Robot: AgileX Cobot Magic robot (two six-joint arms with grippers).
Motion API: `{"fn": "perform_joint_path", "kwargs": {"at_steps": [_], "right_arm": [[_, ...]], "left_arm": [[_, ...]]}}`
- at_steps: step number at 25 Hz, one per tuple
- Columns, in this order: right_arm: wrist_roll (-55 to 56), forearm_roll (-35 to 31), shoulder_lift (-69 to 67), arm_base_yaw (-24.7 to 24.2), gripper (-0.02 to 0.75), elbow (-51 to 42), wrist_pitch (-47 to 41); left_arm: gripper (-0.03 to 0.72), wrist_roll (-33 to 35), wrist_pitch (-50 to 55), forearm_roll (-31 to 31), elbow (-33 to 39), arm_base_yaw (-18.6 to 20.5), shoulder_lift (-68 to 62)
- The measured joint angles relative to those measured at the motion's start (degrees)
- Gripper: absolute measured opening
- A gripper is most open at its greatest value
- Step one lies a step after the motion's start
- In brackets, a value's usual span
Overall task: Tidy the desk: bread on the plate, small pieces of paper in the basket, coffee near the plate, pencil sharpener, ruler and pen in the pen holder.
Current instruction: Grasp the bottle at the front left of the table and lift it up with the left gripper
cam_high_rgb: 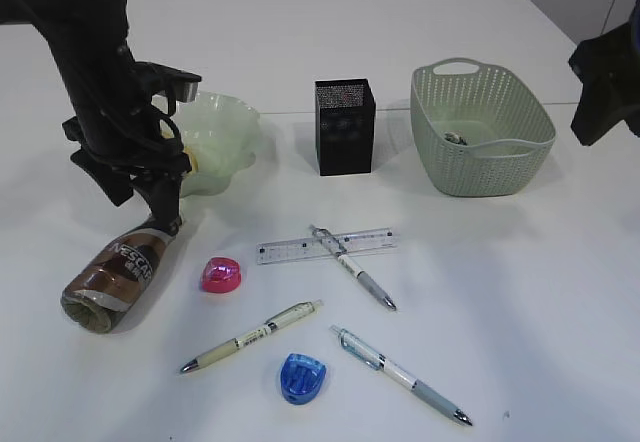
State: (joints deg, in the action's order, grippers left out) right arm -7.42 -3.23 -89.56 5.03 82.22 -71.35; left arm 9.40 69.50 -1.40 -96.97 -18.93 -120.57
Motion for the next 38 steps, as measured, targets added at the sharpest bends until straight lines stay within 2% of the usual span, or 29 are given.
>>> {"fn": "perform_joint_path", "kwargs": {"at_steps": [3,34,38], "right_arm": [[0.0,0.0,0.0,0.0,0.439,0.0,0.0],[0.0,-0.1,0.1,0.0,0.439,0.0,0.0],[0.0,-0.1,0.1,0.0,0.439,0.0,0.0]], "left_arm": [[0.527,-0.1,0.0,1.4,-0.1,0.0,-1.4],[0.526,-0.3,-5.0,0.9,-0.3,0.7,-7.6],[0.473,-0.3,-5.1,0.9,-0.3,0.7,-7.6]]}}
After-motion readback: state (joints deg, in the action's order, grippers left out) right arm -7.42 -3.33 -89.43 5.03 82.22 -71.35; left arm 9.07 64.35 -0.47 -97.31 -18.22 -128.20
